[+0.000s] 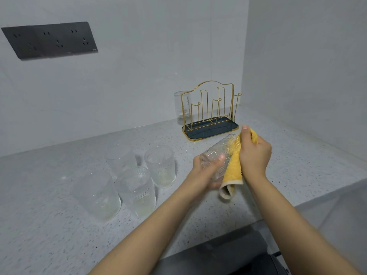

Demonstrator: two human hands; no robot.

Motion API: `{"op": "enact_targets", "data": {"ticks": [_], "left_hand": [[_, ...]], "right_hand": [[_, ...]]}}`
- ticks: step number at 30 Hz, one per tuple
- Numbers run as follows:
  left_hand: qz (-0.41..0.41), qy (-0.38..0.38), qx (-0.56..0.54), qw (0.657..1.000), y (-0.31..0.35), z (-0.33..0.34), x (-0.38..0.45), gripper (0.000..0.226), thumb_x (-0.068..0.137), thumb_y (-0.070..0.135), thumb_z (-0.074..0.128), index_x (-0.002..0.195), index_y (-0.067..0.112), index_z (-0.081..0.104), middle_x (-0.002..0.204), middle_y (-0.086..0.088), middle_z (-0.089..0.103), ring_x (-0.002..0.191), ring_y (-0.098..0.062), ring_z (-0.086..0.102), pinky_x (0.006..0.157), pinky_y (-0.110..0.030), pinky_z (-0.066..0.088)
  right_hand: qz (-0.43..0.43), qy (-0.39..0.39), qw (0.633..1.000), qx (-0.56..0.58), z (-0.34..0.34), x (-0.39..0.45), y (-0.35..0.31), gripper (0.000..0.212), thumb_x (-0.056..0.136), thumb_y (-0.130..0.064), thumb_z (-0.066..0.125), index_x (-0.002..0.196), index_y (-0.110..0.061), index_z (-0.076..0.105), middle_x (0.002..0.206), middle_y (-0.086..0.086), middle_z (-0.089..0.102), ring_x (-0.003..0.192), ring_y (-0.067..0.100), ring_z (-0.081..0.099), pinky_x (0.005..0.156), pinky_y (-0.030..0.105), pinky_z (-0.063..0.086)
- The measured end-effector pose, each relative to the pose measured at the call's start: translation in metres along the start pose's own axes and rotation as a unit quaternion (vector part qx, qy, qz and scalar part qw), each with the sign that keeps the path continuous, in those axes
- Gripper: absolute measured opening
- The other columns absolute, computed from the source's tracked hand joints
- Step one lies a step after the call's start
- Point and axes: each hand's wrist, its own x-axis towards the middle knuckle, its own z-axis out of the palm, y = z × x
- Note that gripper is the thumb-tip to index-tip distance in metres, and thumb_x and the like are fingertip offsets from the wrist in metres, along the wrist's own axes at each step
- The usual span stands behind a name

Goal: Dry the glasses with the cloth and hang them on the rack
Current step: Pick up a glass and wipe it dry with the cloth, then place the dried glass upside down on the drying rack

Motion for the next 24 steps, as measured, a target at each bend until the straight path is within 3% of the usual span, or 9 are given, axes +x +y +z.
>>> {"op": "enact_targets", "data": {"ticks": [3, 7, 9, 11, 15, 17, 19, 22, 24], "left_hand": [[0.097, 0.065, 0.075, 0.99, -0.012, -0.001, 0.002, 0.069, 0.073, 0.059, 0.069, 0.129, 0.026, 0.043, 0.117, 0.01, 0.063, 0.097, 0.001, 0.067, 0.084, -0.021, 0.055], [0.043, 0.044, -0.051, 0.997, -0.002, -0.001, 0.009, 0.044, 0.09, 0.047, 0.06, 0.122, 0.017, 0.058, 0.113, -0.007, 0.072, 0.098, -0.02, 0.07, 0.094, -0.044, 0.053], [0.013, 0.034, -0.101, 0.994, 0.008, -0.004, 0.017, 0.037, 0.096, 0.044, 0.052, 0.117, 0.014, 0.062, 0.102, -0.009, 0.075, 0.083, -0.021, 0.072, 0.081, -0.037, 0.057], [0.021, 0.052, -0.055, 0.997, 0.02, -0.009, 0.026, 0.033, 0.096, 0.047, 0.051, 0.104, 0.018, 0.065, 0.091, -0.006, 0.075, 0.067, -0.017, 0.069, 0.061, -0.025, 0.054], [0.063, 0.109, 0.004, 0.992, 0.053, -0.014, 0.037, 0.028, 0.093, 0.052, 0.054, 0.089, 0.026, 0.064, 0.075, 0.009, 0.074, 0.059, -0.015, 0.066, 0.047, -0.02, 0.041], [0.073, 0.14, 0.011, 0.987, 0.069, -0.019, 0.042, 0.033, 0.091, 0.054, 0.056, 0.101, 0.023, 0.061, 0.083, 0.014, 0.075, 0.065, -0.019, 0.067, 0.042, -0.018, 0.036], [0.087, 0.166, 0.023, 0.982, 0.085, -0.026, 0.049, 0.053, 0.091, 0.055, 0.056, 0.122, 0.013, 0.057, 0.109, -0.003, 0.072, 0.066, -0.019, 0.065, 0.039, -0.018, 0.034], [0.124, 0.209, 0.067, 0.968, 0.114, -0.035, 0.06, 0.058, 0.092, 0.054, 0.054, 0.128, 0.008, 0.054, 0.098, -0.005, 0.066, 0.056, -0.011, 0.059, 0.037, -0.014, 0.035], [0.156, 0.224, 0.096, 0.957, 0.136, -0.042, 0.069, 0.057, 0.092, 0.054, 0.054, 0.132, 0.012, 0.052, 0.106, -0.003, 0.066, 0.066, -0.008, 0.065, 0.04, -0.012, 0.04]], "right_hand": [[0.0, 0.002, 1.0, -0.006, 0.002, 0.0, -0.001, 0.055, 0.09, -0.04, 0.055, 0.044, -0.022, 0.029, 0.035, -0.009, 0.029, 0.035, 0.005, 0.028, 0.036, 0.014, 0.021], [-0.036, -0.012, 0.999, 0.008, 0.001, -0.003, -0.001, 0.052, 0.089, -0.043, 0.054, 0.046, -0.023, 0.032, 0.043, -0.01, 0.03, 0.039, 0.005, 0.03, 0.038, 0.015, 0.023], [-0.045, -0.016, 0.998, 0.034, 0.0, -0.003, 0.0, 0.048, 0.089, -0.044, 0.054, 0.049, -0.023, 0.036, 0.045, -0.009, 0.034, 0.04, 0.003, 0.032, 0.039, 0.014, 0.026], [-0.027, -0.009, 0.998, 0.062, 0.001, -0.002, 0.0, 0.045, 0.089, -0.045, 0.053, 0.051, -0.023, 0.039, 0.045, -0.011, 0.036, 0.04, 0.001, 0.035, 0.039, 0.013, 0.03], [0.0, 0.029, 0.997, 0.066, 0.002, 0.012, -0.003, 0.047, 0.089, -0.047, 0.05, 0.051, -0.027, 0.034, 0.043, -0.012, 0.033, 0.041, 0.001, 0.033, 0.04, 0.012, 0.029], [0.01, 0.04, 0.997, 0.06, 0.002, 0.02, -0.005, 0.048, 0.09, -0.048, 0.049, 0.05, -0.027, 0.032, 0.043, -0.012, 0.032, 0.041, 0.001, 0.032, 0.04, 0.014, 0.028], [0.015, 0.038, 0.998, 0.057, 0.003, 0.028, -0.006, 0.049, 0.09, -0.048, 0.049, 0.05, -0.027, 0.029, 0.046, -0.011, 0.03, 0.041, 0.002, 0.03, 0.04, 0.016, 0.027], [0.005, 0.024, 0.998, 0.05, 0.01, 0.037, -0.007, 0.049, 0.09, -0.047, 0.048, 0.051, -0.026, 0.028, 0.047, -0.01, 0.029, 0.039, 0.003, 0.03, 0.038, 0.014, 0.025], [0.009, 0.014, 0.999, 0.052, 0.016, 0.042, -0.01, 0.049, 0.09, -0.049, 0.047, 0.052, -0.025, 0.028, 0.047, -0.01, 0.03, 0.039, 0.002, 0.03, 0.038, 0.014, 0.026]]}}
